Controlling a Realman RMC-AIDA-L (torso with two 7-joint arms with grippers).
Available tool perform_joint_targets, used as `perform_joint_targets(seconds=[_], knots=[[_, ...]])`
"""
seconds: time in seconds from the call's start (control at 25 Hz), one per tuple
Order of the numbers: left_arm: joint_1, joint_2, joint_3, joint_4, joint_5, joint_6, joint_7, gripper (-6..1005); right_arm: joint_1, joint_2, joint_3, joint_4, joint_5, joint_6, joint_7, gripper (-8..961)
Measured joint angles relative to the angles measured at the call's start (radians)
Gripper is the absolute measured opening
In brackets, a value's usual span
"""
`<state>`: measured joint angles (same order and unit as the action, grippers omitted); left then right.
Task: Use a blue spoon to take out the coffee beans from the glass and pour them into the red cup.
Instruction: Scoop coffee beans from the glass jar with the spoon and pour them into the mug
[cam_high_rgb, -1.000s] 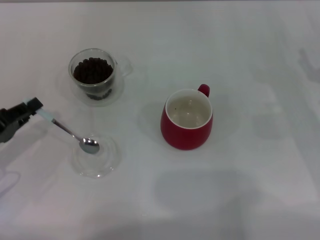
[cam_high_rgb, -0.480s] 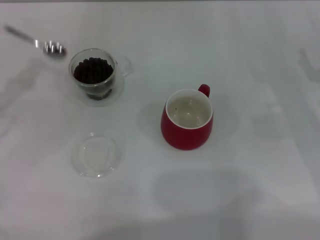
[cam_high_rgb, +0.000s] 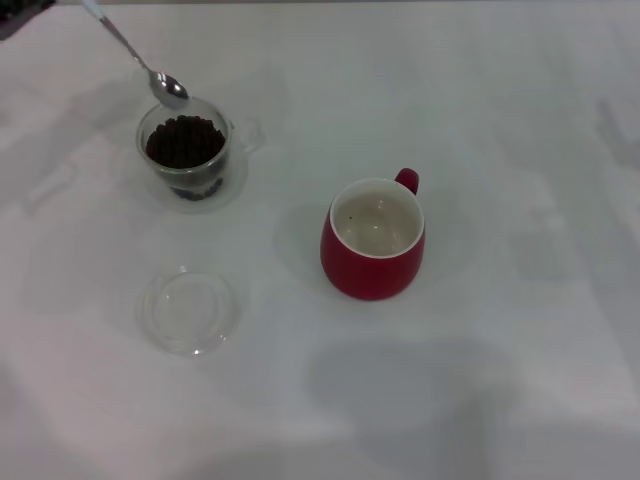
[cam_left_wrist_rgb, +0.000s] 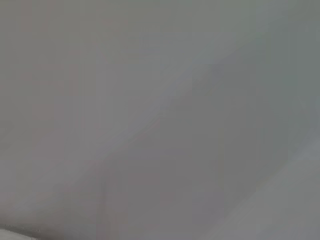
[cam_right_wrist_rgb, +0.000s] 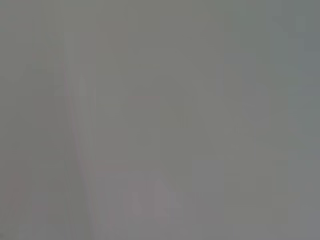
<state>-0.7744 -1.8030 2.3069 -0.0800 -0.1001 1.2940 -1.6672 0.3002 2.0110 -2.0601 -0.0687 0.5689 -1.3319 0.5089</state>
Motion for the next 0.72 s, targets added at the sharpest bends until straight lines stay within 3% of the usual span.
perform_joint_targets(seconds=[0.28, 0.72], knots=[[-0.013, -0.031, 0.063, -0.001, 0.000, -0.092, 0.006, 131, -0.014, 0.000, 0.000, -0.006, 0.001, -0.003, 0.006, 871], [-0.033, -0.104, 0.108, -0.001, -0.003, -0.211, 0.021, 132, -0.025, 0.000, 0.002, -0.011, 0.002, -0.019, 0.007, 872]])
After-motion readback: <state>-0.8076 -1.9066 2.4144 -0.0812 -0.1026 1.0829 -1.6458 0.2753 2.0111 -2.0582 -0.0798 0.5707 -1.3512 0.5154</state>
